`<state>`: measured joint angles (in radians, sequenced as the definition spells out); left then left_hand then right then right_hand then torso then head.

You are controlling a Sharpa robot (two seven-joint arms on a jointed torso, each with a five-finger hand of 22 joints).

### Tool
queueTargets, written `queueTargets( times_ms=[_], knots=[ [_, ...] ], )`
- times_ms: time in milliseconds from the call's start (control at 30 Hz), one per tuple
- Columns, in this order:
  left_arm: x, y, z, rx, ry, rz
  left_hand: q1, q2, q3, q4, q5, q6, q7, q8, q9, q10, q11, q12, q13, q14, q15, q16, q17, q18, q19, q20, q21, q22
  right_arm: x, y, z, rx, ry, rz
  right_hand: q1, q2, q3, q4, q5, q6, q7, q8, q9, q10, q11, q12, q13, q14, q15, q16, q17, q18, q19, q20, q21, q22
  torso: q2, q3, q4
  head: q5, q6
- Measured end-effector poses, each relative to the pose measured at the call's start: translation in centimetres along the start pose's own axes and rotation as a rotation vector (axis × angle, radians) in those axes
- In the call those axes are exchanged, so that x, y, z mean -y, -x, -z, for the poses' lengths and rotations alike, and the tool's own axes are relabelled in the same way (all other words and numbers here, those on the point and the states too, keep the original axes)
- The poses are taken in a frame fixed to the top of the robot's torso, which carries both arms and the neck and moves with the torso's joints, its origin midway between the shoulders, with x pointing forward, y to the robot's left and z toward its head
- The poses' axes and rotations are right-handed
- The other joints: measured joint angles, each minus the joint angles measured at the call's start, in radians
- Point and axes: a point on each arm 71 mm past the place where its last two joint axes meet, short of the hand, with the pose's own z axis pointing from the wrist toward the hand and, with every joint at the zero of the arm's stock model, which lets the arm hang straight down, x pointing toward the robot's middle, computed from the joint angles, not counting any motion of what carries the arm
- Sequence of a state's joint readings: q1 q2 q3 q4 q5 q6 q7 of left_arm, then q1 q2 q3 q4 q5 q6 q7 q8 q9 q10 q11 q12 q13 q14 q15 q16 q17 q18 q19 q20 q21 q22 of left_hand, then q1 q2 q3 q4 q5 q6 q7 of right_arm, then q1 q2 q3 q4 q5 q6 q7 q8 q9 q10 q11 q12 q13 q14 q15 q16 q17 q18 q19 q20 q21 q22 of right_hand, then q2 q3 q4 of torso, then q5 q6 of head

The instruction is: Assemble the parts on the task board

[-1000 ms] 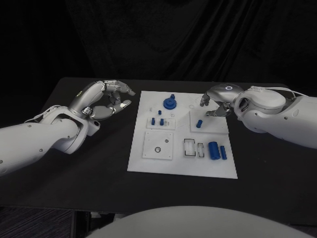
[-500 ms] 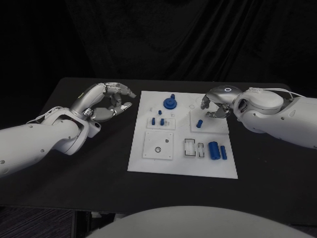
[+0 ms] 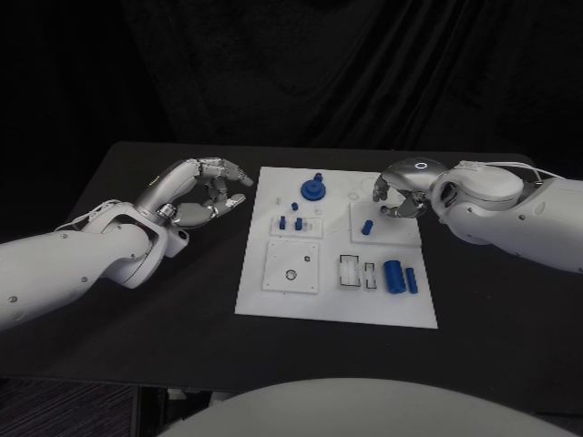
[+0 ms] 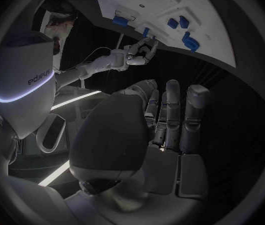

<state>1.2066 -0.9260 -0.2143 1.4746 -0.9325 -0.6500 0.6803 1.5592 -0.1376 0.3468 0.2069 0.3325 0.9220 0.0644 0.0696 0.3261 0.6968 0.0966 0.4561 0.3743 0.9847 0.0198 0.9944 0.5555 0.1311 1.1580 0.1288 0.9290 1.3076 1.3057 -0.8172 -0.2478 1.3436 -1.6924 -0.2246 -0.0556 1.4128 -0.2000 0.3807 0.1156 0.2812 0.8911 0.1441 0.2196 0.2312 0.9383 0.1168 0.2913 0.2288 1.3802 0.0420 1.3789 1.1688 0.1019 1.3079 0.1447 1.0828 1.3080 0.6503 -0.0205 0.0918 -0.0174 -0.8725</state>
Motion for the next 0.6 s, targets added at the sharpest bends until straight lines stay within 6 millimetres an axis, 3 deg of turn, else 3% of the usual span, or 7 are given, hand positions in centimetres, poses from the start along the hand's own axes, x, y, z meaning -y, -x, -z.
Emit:
queueTargets(
  times_ms=[133, 600],
  knots=[
    [-0.04, -0.26, 0.0, -0.006, 0.001, 0.006, 0.0, 0.0, 0.0, 0.0, 0.0, 0.0, 0.0, 0.0, 0.0, 0.0, 0.0, 0.0, 0.0, 0.0, 0.0, 0.0, 0.0, 0.0, 0.0, 0.0, 0.0, 0.0, 0.11, -0.08, -0.07, -0.003, -0.004, 0.001, 0.0, 0.0, -0.003, -0.005, 0.0, 0.005, -0.005, 0.0, 0.011, 0.0, 0.0, 0.012, 0.012, -0.002, -0.002, 0.0, 0.001, 0.0, 0.0, 0.0, 0.0, 0.0, 0.0, 0.0001, -0.0005, 0.002, 0.0],
    [-0.1, -0.47, 0.01, -0.017, 0.003, 0.015, 0.004, 0.004, 0.0, 0.0, 0.0, 0.0, 0.0, 0.0, -0.001, 0.0, 0.0, 0.0, -0.002, 0.0, 0.0, 0.0, 0.0, 0.0, 0.0, 0.0, 0.004, 0.0, 0.43, -0.88, -0.26, -0.016, -0.015, 0.001, 0.022, 0.021, 0.013, -0.04, 0.0, 0.028, 0.001, 0.011, 0.037, 0.004, -0.004, 0.041, 0.036, -0.003, -0.003, 0.0, 0.008, 0.0, 0.0, 0.0, 0.01, 0.0, -0.001, 0.0002, -0.0012, 0.007, 0.0]
  ],
)
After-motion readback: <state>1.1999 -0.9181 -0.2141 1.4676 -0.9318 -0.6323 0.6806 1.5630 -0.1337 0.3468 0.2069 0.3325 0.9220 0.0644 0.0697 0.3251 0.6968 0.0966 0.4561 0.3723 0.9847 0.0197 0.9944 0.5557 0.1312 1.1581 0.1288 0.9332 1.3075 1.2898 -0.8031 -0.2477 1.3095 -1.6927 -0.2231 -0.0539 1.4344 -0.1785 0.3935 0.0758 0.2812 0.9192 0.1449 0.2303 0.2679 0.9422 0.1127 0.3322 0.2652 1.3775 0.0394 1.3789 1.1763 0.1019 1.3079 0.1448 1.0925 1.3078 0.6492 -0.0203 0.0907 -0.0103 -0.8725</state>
